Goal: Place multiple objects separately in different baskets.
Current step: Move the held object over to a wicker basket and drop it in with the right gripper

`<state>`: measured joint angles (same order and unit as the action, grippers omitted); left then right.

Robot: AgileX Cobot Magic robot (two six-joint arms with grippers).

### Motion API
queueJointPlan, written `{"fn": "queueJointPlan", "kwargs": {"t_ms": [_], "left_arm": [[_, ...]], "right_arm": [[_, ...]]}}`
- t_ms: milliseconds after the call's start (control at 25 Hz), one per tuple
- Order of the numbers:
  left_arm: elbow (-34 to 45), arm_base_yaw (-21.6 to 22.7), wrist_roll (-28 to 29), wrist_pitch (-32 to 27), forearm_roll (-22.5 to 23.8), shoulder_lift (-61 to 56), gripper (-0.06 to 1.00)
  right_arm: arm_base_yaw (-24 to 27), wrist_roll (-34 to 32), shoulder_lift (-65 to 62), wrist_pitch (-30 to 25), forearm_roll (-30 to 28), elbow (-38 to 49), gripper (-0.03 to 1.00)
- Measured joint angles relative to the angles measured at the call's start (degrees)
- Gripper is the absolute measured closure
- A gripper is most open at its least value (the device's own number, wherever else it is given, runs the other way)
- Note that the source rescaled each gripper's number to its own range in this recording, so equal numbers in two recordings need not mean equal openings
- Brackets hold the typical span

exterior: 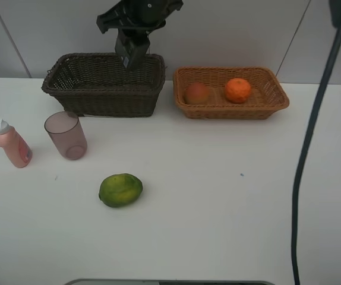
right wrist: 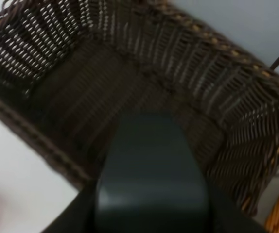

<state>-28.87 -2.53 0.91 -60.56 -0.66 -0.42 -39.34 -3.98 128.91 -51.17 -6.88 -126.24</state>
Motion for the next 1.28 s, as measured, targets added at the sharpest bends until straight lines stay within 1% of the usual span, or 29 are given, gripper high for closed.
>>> {"fn": "queueJointPlan", "kwargs": {"t_ms": [360,480,720,1160,1200,1240,1280], "left_arm": [[0.00,0.00,0.00,0.00,0.00,0.00,-0.05],[0.00,0.00,0.00,0.00,0.00,0.00,-0.05],[0.00,0.00,0.00,0.00,0.00,0.00,-0.05],[0.00,0.00,0.00,0.00,0.00,0.00,-0.05],[0.00,0.00,0.00,0.00,0.00,0.00,-0.05],[0.00,0.00,0.00,0.00,0.00,0.00,-0.05],[0.00,0.00,0.00,0.00,0.00,0.00,-0.05]], "right_arm": [[2.83,0.13,6.08,10.34,0.72,0.00,0.94],[3.56,0.15,7.62,12.43,1.54,0.00,0.94],[3.87,0.15,10.56,14.28,2.92,0.00,0.94],[3.90,0.15,11.79,15.25,3.76,0.00,0.94],[3.90,0.15,11.79,15.21,3.75,0.00,0.90],[3.90,0.15,11.79,15.45,3.75,0.00,0.84],[3.90,0.15,11.73,15.77,3.75,0.00,0.71]]}}
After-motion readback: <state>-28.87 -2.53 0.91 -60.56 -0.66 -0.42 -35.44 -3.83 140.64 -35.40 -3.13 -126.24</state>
